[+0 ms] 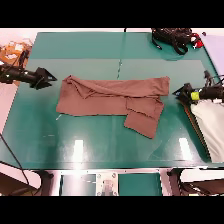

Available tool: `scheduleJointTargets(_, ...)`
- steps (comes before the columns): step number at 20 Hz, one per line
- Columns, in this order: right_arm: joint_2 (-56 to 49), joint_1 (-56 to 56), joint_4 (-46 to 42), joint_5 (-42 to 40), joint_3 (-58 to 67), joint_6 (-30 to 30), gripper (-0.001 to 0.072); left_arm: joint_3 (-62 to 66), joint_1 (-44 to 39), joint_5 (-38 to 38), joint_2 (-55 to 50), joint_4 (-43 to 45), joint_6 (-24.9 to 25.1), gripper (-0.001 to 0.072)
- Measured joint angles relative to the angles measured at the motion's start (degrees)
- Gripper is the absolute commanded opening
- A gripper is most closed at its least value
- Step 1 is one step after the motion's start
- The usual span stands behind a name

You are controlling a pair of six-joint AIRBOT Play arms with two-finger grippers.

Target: Fold the shirts.

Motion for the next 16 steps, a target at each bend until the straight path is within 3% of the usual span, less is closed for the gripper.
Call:
scheduleJointTargets(3,0.6,1.7,-0.9,-1.6,-6.0,0.0,0.0372,0.3,1.1,-3.7,0.0,5.2,-1.8,0.0608)
scheduleJointTargets(5,0.6,4.2,-1.2,-3.7,-8.3,-0.1,0.0321,0.3,1.4,-5.7,0.0,8.2,-2.7,0.0608)
scheduleJointTargets(8,0.2,8.0,-0.7,-6.3,-9.8,-0.1,0.0063,-1.2,1.7,-7.7,0.0,12.7,-4.2,0.0608)
scheduleJointTargets(9,0.0,9.0,-0.5,-7.3,-10.0,-0.1,0.0021,-2.5,1.7,-8.0,0.0,13.7,-4.5,0.0608)
scheduleJointTargets(16,-0.4,11.4,0.3,-10.9,-10.5,-0.1,0.0021,-14.8,0.2,-2.2,0.1,13.5,-4.8,0.0608)
